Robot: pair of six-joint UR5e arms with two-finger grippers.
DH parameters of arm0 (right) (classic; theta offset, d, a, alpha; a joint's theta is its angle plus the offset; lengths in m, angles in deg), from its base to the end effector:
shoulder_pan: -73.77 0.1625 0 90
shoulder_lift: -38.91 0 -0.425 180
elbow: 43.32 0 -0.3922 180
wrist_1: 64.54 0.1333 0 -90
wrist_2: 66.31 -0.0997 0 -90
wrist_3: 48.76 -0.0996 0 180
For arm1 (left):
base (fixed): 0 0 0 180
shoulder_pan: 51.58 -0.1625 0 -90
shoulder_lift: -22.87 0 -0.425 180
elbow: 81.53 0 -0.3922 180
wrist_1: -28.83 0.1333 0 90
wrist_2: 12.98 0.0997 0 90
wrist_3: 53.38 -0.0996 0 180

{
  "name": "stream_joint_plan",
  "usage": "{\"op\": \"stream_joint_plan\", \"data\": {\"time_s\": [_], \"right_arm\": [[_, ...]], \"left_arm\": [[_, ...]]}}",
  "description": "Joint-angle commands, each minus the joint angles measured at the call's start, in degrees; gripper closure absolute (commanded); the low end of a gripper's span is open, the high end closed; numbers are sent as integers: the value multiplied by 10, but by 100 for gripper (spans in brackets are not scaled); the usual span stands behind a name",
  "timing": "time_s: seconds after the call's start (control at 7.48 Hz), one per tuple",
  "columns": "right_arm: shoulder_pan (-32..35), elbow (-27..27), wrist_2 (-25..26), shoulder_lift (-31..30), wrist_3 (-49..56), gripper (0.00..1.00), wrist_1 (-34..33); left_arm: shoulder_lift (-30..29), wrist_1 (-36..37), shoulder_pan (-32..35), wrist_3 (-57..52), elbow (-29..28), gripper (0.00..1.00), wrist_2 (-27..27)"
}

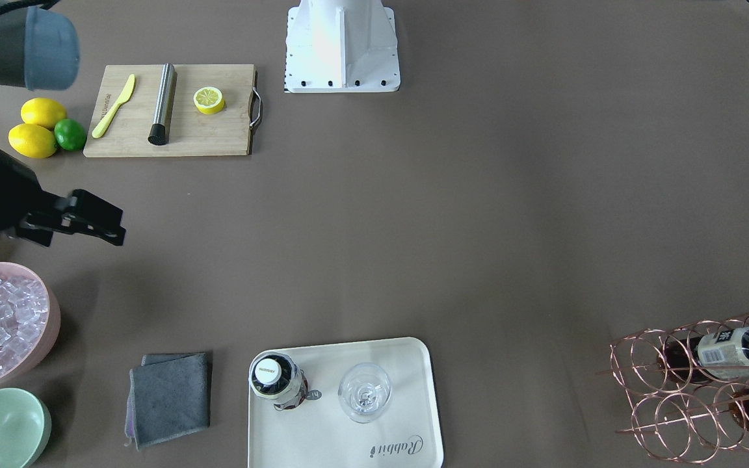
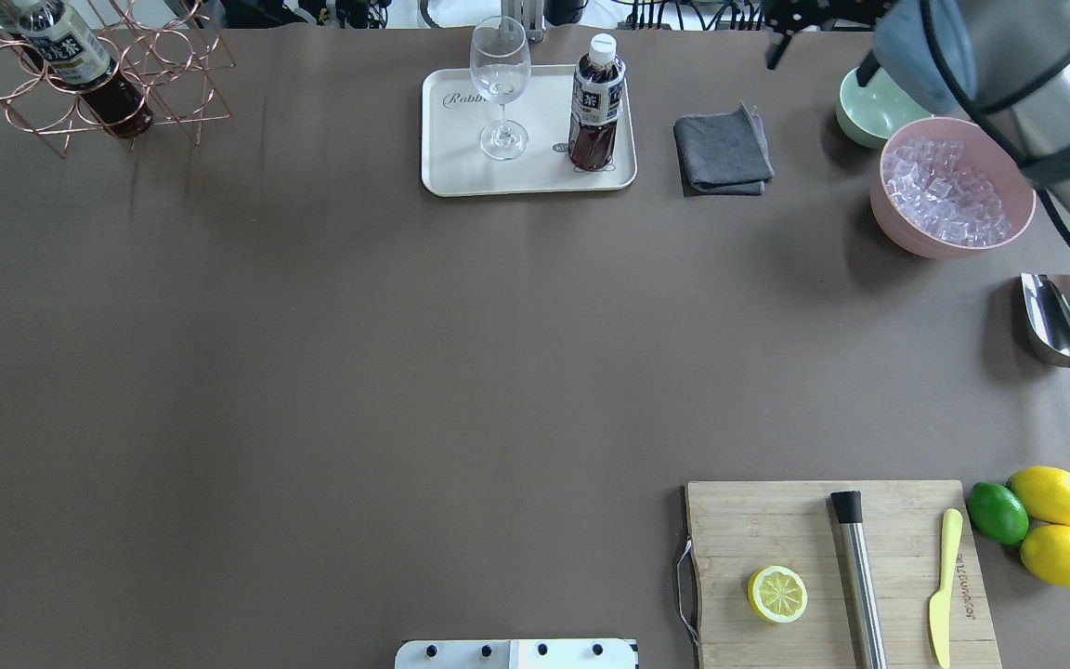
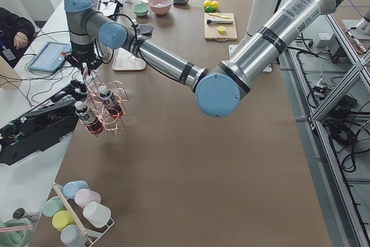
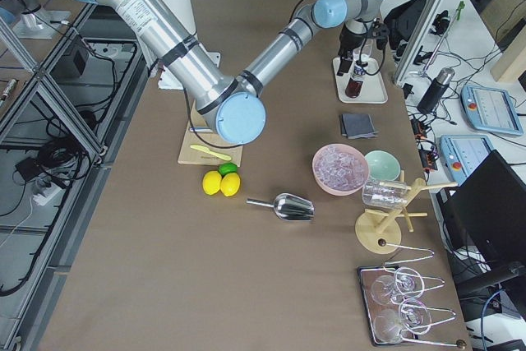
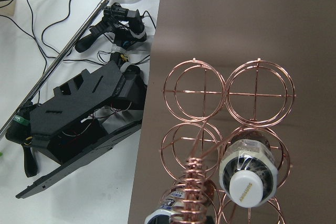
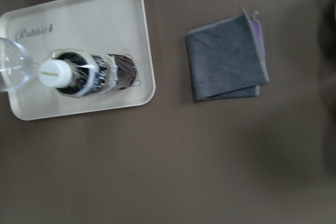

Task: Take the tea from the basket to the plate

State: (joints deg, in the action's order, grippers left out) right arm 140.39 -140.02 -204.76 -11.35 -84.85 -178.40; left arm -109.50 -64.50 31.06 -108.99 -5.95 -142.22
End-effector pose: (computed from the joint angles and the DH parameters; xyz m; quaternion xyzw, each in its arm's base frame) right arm -0.2077 -0.6286 0.2278 -0.0445 -0.4380 0.0192 0.8977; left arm 0.0274 -0.7609 0.3068 0.3639 0.1913 0.5509 0.7262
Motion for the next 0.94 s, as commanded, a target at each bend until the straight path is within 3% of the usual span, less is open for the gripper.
{"op": "stream_joint_plan", "data": {"time_s": [0.0,0.13,0.4,0.8], "right_arm": [[59,-160,19,-230,136,0,-27],[90,-173,19,-297,228,0,-26],[135,-155,53,-377,352,0,-21],[163,-104,82,-402,399,0,-10]], "left_arm": [[10,-28,-6,0,-13,100,10],[20,-42,-7,0,-15,100,10],[20,-41,-18,2,-13,100,11],[31,-51,-26,2,-14,100,15]]}}
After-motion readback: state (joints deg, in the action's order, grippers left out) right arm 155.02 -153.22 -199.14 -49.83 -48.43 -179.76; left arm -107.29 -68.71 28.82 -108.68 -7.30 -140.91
